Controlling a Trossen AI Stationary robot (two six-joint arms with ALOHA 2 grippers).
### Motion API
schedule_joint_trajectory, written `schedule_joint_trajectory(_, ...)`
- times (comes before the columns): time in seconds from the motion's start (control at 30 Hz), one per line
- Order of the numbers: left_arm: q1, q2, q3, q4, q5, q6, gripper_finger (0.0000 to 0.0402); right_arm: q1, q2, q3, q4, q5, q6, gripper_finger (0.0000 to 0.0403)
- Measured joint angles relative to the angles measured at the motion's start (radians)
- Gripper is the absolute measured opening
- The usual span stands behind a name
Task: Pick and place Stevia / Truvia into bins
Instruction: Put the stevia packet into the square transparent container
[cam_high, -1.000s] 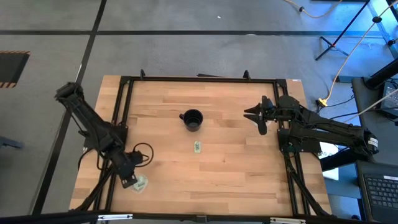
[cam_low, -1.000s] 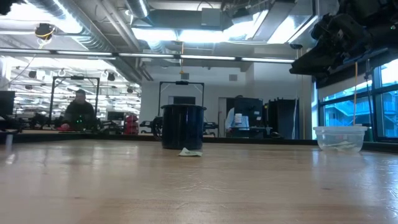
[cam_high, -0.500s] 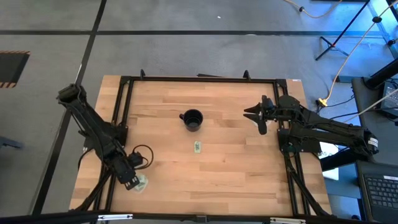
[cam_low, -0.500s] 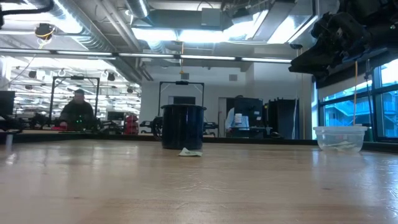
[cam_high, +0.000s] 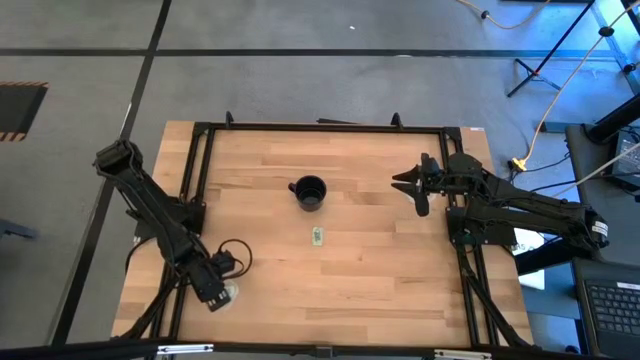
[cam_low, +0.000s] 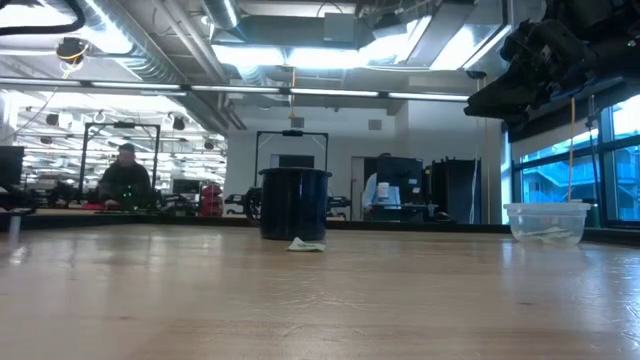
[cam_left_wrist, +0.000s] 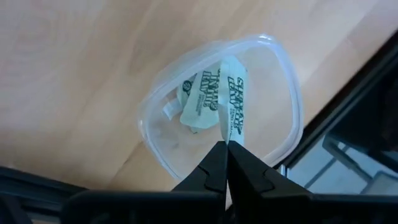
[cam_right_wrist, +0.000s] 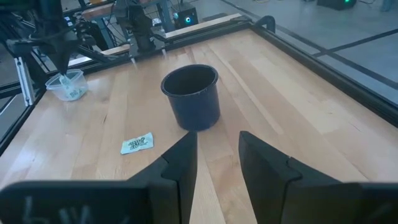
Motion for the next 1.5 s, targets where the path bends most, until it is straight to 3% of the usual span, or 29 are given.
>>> schedule_joint_trajectory(0.43, 0.002, 0.003, 0.0, 0.011, -0.033, -0.057, 0.0008, 0.0, 0.0, 0.0, -0.002, 0.0, 0.002, 0.0122)
schedule_joint_trajectory(0.87, 0.002, 0.003, 0.0, 0.01, -0.045, -0.015, 0.0083, 0.0, 0.0, 0.0, -0.003, 0.0, 0.001, 0.0122)
schedule_joint_trajectory(1.33, 0.045, -0.125, 0.0, 0.01, -0.041, 0.003, 0.0059, 0.0, 0.0, 0.0, -0.002, 0.0, 0.0, 0.0122)
schedule_joint_trajectory(1.5, 0.073, -0.202, 0.0, 0.01, -0.146, 0.057, 0.0059, 0.0, 0.0, 0.0, 0.007, 0.0, -0.005, 0.0122)
